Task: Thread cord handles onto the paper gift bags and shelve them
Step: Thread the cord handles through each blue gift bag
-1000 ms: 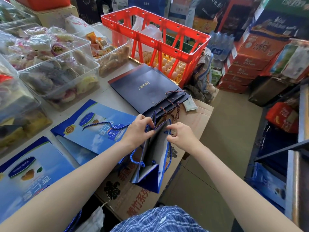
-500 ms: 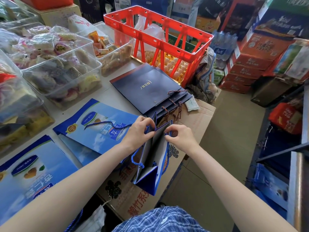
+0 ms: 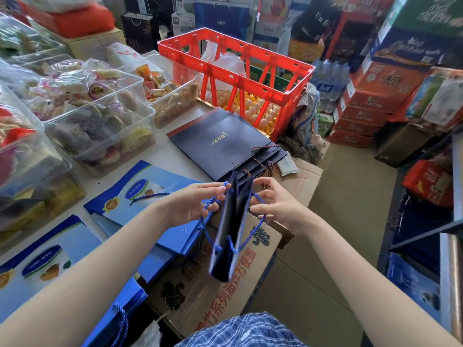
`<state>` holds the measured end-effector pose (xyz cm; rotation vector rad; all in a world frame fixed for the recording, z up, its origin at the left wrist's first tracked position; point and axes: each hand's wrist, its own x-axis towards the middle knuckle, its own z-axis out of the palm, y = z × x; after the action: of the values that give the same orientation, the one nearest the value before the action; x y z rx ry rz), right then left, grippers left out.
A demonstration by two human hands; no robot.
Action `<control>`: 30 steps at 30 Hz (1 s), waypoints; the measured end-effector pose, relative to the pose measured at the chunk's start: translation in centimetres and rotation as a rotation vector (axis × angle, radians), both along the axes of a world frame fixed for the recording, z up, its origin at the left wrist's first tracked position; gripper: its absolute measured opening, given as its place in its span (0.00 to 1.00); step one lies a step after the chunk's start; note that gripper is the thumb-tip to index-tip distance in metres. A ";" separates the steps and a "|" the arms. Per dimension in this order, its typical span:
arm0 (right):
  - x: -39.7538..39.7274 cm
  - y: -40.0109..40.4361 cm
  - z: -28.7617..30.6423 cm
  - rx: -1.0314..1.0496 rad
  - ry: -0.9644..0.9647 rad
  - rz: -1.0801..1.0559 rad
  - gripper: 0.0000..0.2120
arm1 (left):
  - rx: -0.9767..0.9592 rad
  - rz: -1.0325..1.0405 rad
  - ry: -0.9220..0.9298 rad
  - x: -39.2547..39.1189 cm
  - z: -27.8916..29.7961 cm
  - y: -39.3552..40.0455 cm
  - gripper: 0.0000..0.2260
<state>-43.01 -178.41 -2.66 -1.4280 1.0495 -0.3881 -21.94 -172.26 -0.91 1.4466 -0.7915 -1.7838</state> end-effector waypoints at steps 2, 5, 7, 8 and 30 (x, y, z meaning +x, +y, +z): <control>0.3 0.2 0.4 0.008 -0.034 0.009 0.30 | -0.023 -0.179 -0.119 0.1 0.1 0.5 0.21; 1.0 0.4 0.4 -0.246 0.207 0.151 0.35 | -0.143 -0.384 -0.456 -0.5 -0.7 1.0 0.33; 1.1 0.3 0.5 -0.393 0.370 0.251 0.38 | -0.194 -0.390 -0.530 -0.6 -1.2 1.2 0.34; 1.0 0.3 0.7 -0.405 0.397 0.281 0.40 | -0.212 -0.401 -0.548 -0.6 -1.4 1.2 0.34; 2.4 0.2 1.0 0.003 -0.008 0.065 0.06 | -0.185 -0.255 -0.545 2.5 -2.3 1.3 0.08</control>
<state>-40.64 -178.25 -1.62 -1.4526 0.9942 -0.3447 -19.46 -170.98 -3.19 1.7904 -1.4322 -1.4444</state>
